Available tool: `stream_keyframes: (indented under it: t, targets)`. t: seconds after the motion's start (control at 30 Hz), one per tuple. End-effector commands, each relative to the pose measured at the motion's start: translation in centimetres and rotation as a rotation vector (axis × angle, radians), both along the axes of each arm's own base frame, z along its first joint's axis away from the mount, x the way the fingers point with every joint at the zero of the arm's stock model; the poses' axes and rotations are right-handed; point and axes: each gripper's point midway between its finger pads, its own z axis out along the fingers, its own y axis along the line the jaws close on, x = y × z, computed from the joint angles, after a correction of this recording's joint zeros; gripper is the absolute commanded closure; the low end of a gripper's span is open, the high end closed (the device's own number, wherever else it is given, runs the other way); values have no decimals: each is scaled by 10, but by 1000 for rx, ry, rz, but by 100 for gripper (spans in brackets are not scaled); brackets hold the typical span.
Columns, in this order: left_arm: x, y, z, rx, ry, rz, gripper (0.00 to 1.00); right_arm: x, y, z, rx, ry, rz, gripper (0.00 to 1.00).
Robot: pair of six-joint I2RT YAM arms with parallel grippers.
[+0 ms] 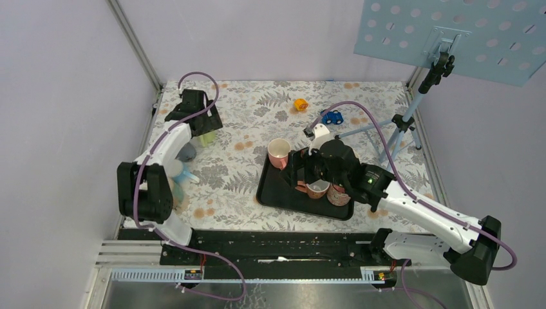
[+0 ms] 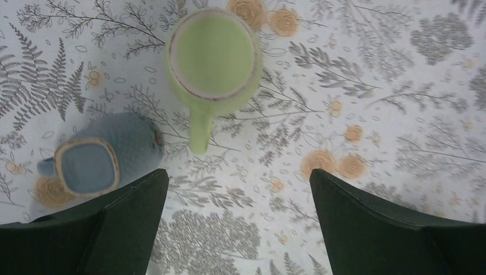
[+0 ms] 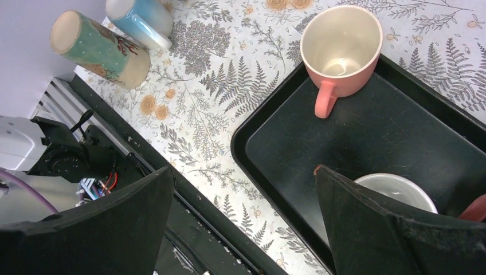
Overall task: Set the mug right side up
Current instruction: Turn over the cup at the center of the board.
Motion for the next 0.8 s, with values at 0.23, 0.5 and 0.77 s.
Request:
stream_keyframes:
  t: [0.23, 0.5, 0.77]
  targets:
    - [50, 20, -25, 19, -2, -98, 1, -3, 0, 26, 72, -39, 36, 0]
    - [64, 12, -46, -15, 68, -130, 14, -1, -7, 24, 60, -43, 16, 0]
    - [67, -19, -49, -17, 88, -150, 31, 1, -5, 20, 66, -34, 14, 0]
